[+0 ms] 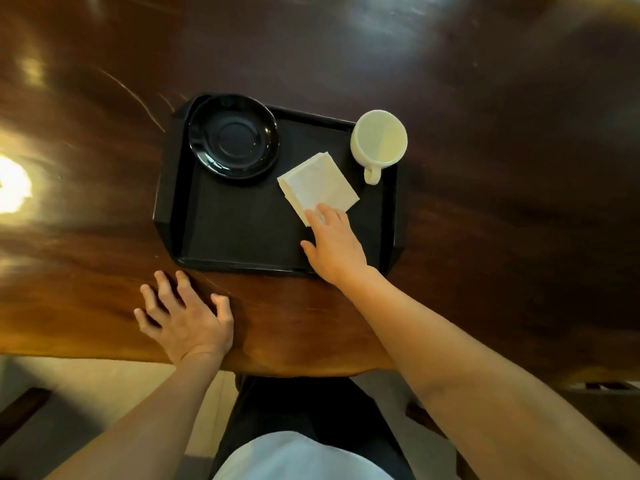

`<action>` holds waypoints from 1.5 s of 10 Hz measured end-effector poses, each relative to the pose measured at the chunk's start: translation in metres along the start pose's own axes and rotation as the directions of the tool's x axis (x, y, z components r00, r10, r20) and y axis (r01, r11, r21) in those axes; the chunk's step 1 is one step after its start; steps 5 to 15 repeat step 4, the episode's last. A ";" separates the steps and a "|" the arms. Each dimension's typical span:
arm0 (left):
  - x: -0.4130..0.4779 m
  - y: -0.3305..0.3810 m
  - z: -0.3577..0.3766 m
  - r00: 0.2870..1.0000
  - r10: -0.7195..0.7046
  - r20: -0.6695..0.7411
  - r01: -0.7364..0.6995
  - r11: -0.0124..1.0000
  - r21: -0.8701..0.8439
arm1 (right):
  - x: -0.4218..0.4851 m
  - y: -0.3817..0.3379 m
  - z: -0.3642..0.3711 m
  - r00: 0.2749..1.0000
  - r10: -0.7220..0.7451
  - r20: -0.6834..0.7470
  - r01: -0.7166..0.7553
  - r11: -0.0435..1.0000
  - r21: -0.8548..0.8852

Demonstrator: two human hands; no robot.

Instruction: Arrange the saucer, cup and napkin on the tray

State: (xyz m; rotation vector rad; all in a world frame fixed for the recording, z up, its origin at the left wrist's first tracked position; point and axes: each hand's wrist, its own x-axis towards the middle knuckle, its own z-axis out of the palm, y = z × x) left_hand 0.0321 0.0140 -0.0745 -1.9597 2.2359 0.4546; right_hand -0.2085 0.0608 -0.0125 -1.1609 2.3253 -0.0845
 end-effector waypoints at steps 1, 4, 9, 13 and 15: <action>0.003 0.008 -0.018 0.992 0.019 0.129 -0.027 0.998 0.059 | -0.008 -0.006 -0.004 1.000 0.021 0.023 -0.021 1.000 0.007; 0.050 0.052 -0.111 0.815 0.083 0.573 -0.141 0.988 0.057 | -0.053 -0.014 -0.021 0.970 0.240 -0.025 -0.235 0.963 0.133; 0.050 0.052 -0.111 0.815 0.083 0.573 -0.141 0.988 0.057 | -0.053 -0.014 -0.021 0.970 0.240 -0.025 -0.235 0.963 0.133; 0.050 0.052 -0.111 0.815 0.083 0.573 -0.141 0.988 0.057 | -0.053 -0.014 -0.021 0.970 0.240 -0.025 -0.235 0.963 0.133; 0.050 0.052 -0.111 0.815 0.083 0.573 -0.141 0.988 0.057 | -0.053 -0.014 -0.021 0.970 0.240 -0.025 -0.235 0.963 0.133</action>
